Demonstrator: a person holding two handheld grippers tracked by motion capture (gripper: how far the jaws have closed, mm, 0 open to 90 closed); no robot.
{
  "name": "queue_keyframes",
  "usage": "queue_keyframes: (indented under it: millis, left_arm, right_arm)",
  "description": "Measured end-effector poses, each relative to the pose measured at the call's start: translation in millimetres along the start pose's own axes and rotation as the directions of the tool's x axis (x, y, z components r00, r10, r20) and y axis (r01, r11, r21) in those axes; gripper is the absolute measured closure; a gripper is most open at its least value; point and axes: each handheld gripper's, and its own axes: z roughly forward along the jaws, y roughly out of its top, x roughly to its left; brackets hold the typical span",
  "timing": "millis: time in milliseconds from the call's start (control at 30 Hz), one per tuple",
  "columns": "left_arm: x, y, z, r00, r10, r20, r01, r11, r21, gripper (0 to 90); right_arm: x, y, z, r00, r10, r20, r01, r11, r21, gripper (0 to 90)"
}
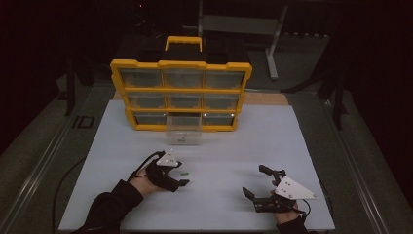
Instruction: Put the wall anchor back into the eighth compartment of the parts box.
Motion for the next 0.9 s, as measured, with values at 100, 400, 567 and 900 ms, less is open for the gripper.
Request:
queue_keyframes:
  millis: [100,400,567,900]
  left_arm:
    - [2.2,-0.3,3.1,0.9999,0.015,0.006,-0.015,0.9998,0.014,42.6]
    - [11.5,0.2,9.2,0.9999,0.003,0.013,-0.003,0.9993,0.038,61.7]
    - [14.2,1.5,9.9,0.9998,0.001,0.02,-0.002,0.9992,0.04,67.0]
    - [16.3,4.9,12.0,0.9984,-0.006,0.056,0.003,0.9984,0.057,73.4]
  right_arm:
    - [0.1,0.0,0.1,1.0,0.0,-0.001,0.0,1.0,0.001,9.3]
    - [-0.1,-0.1,-0.1,1.0,0.001,0.0,-0.001,1.0,0.001,9.4]
    - [-0.2,-0.1,-0.1,1.0,0.001,0.001,-0.001,1.0,0.002,9.3]
    - [0.1,-0.1,0.1,1.0,0.001,0.001,-0.001,1.0,0.002,9.3]
